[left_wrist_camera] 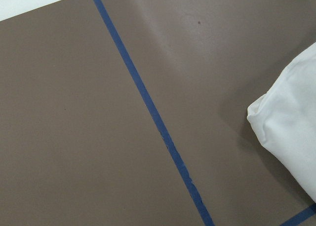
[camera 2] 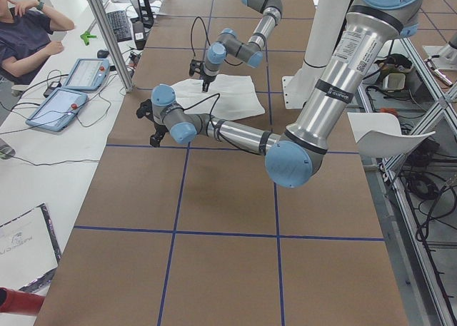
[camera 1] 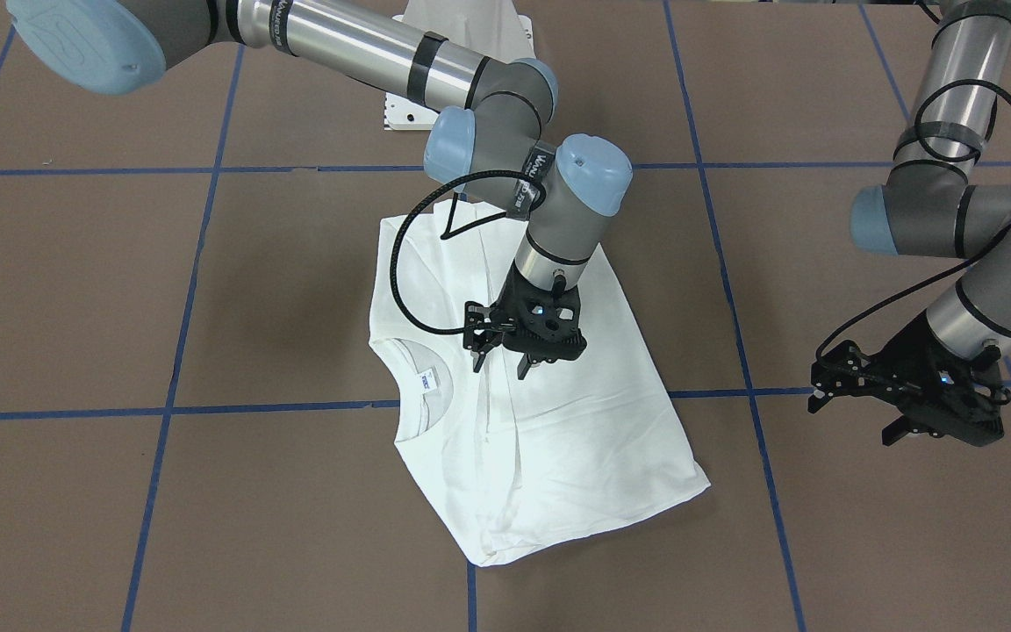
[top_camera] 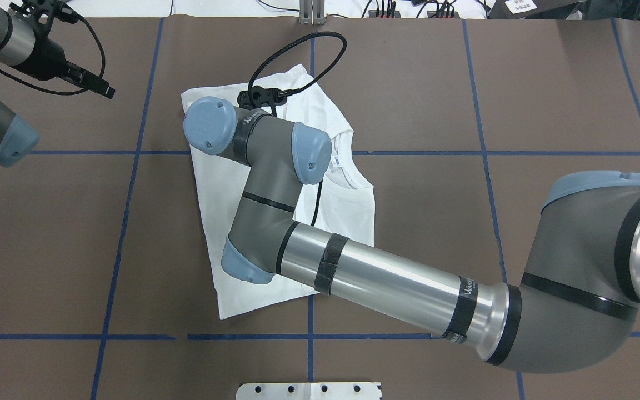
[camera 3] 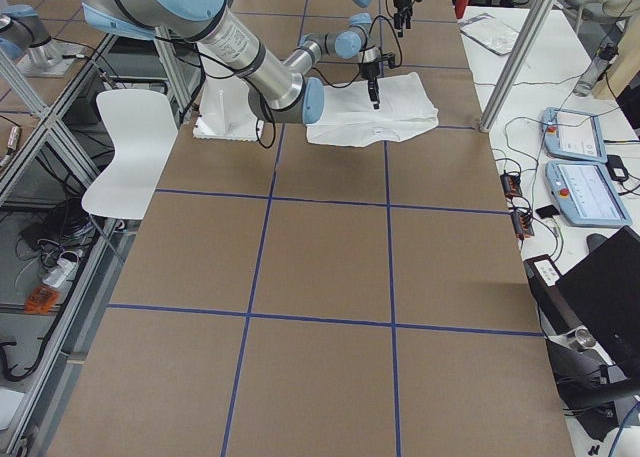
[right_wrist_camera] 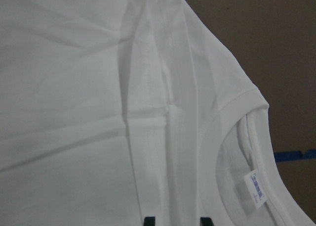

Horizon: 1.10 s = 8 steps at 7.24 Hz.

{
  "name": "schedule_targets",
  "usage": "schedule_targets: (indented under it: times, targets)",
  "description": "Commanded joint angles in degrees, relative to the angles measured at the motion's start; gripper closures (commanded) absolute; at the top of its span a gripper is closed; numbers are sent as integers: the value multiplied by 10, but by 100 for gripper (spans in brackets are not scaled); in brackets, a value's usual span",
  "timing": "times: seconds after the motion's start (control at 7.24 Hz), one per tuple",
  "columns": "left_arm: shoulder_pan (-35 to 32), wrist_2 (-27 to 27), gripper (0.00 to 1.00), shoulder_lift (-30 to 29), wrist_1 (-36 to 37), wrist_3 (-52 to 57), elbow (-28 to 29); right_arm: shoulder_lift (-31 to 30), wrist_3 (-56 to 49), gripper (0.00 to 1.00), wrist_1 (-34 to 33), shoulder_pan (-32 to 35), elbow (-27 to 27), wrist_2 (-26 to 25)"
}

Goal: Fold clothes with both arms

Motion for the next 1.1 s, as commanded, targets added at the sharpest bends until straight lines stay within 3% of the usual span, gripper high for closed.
schedule_targets:
  times: [0.0,0.28,0.41,0.55,0.97]
  targets:
    - [1,0,0,0,0,0,0,-27,-1,58,-2,-5,27,1]
    - [1,0,0,0,0,-1,0,-27,-1,61,-4,-5,28,1]
    - [1,0,0,-1,0,-1,-1,-27,0,96,-4,-4,29,1]
    - [0,0,0,-1,0,-1,-2,-29,0,100,-4,-4,30,1]
    - [0,0,0,0,0,-3,-4,-31,-2,100,-4,-2,32,0]
